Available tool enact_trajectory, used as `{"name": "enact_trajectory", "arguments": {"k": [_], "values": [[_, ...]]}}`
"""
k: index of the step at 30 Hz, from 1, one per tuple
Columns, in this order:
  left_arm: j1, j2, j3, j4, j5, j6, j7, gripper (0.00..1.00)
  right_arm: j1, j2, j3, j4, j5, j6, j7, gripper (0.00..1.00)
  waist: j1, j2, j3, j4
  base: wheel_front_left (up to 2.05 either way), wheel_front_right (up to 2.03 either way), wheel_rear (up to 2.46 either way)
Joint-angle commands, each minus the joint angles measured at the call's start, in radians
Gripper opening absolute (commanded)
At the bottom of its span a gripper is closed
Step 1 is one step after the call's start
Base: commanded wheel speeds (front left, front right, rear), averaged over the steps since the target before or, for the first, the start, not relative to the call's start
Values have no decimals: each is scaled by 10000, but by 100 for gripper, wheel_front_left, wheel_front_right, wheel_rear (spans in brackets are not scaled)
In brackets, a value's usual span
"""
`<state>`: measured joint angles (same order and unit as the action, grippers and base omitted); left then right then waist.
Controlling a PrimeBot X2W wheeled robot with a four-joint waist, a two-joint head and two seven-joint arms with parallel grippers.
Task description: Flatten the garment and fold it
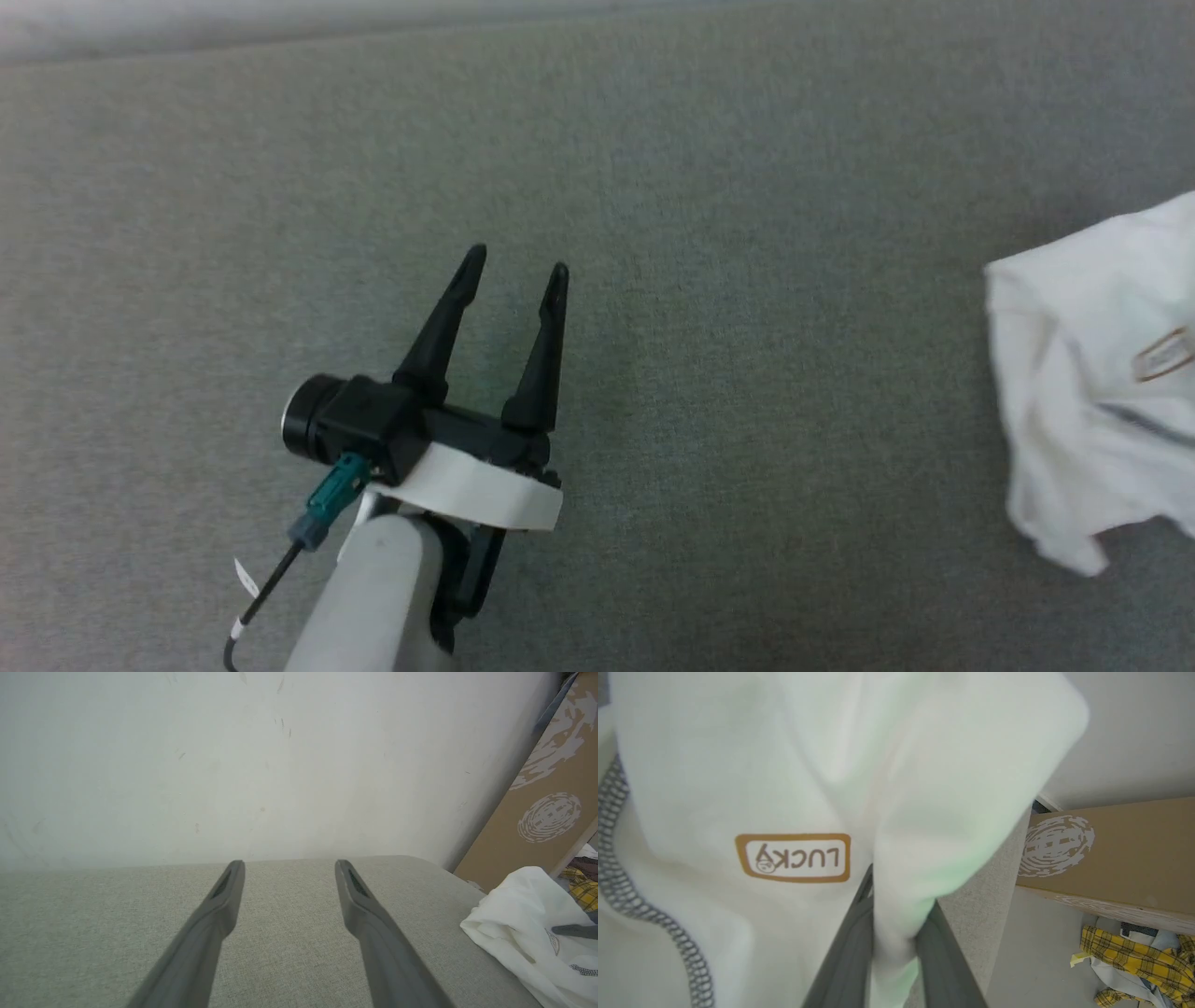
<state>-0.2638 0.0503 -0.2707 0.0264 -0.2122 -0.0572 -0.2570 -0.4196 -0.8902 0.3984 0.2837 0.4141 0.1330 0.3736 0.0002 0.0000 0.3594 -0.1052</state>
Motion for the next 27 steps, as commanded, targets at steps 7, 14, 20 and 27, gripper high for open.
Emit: {"name": "enact_trajectory", "arguments": {"k": [7, 14, 20, 27], "values": [[-553, -1, -160, -136, 268, -144, -47, 100, -848, -640, -549, 2247, -658, -23, -1674, 0, -2, 0, 1728, -113, 0, 0, 0], [-637, -1, -131, -118, 344, -143, -47, 100, -1357, -272, -1621, 4238, -1254, -23, -2633, 0, -2, 0, 2080, 184, 0, 0, 0], [-596, -1, -101, -26, 313, -145, -47, 100, -1471, 171, -2201, 5316, -1487, -23, -2763, 38, -2, 0, 1979, 261, 0, 0, 0], [-216, -1, 35, 264, 88, -88, -47, 100, -2116, 319, -2469, 5920, -2129, -23, -2900, 100, -2, 0, 852, 109, 0, 0, 0]]}}
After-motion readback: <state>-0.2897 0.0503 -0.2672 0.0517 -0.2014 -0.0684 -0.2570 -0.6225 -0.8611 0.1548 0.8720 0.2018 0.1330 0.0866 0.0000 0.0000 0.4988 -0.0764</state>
